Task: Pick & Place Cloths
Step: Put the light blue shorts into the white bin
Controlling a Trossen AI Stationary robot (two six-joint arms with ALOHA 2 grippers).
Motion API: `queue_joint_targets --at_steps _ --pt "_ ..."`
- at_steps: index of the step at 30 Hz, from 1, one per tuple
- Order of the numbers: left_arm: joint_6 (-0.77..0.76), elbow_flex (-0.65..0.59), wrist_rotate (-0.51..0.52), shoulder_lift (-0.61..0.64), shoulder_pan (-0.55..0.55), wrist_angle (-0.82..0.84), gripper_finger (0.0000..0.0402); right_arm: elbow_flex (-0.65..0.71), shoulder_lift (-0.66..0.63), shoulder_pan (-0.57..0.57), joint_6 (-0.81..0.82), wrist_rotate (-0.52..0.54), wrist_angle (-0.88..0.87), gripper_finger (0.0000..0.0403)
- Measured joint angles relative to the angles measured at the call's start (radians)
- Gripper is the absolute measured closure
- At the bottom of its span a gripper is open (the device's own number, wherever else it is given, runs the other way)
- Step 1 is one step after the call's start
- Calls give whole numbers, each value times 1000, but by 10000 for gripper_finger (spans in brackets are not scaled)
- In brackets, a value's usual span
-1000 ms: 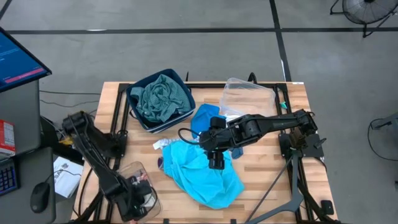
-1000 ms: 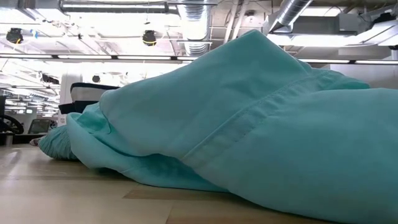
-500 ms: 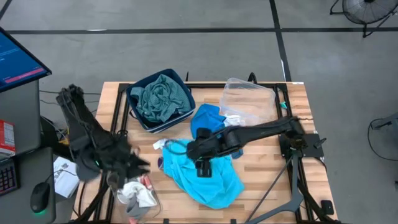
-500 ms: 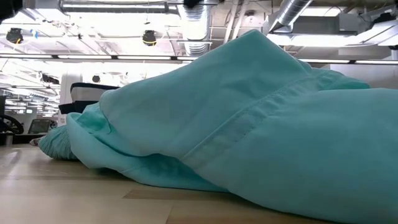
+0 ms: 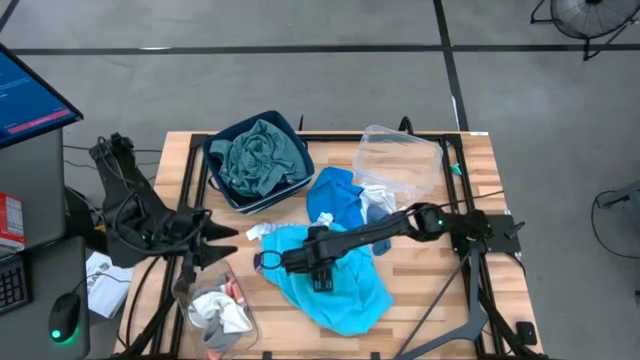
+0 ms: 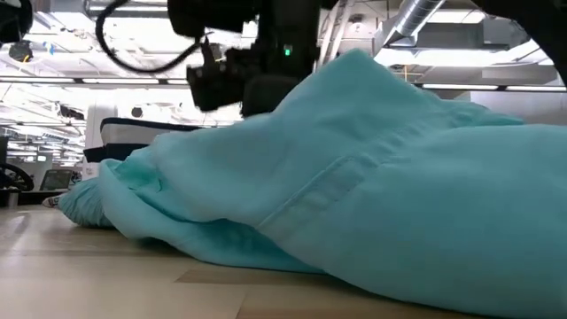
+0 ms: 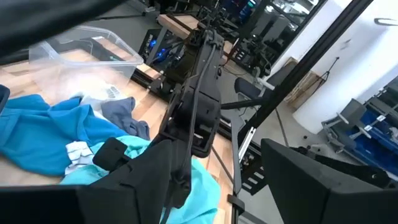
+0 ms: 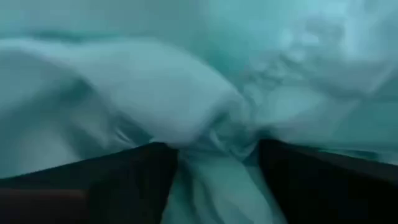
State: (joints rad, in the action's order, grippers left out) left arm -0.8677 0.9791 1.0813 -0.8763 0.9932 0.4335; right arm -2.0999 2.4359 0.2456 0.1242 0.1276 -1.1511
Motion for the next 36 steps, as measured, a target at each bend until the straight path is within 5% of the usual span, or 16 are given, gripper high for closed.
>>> queue_joint_targets --at_steps 6,23,29,36 --pt "0 0 0 -29 0 0 180 0 -14 18 5 25 -6 381" --pt "116 0 110 -30 0 2 188 -1 -611 -9 127 317 -43 401" --pt "131 0 163 -30 0 3 188 0 -803 6 128 522 41 402" --pt "138 0 203 -30 0 3 188 -1 -1008 -135 77 732 118 402"
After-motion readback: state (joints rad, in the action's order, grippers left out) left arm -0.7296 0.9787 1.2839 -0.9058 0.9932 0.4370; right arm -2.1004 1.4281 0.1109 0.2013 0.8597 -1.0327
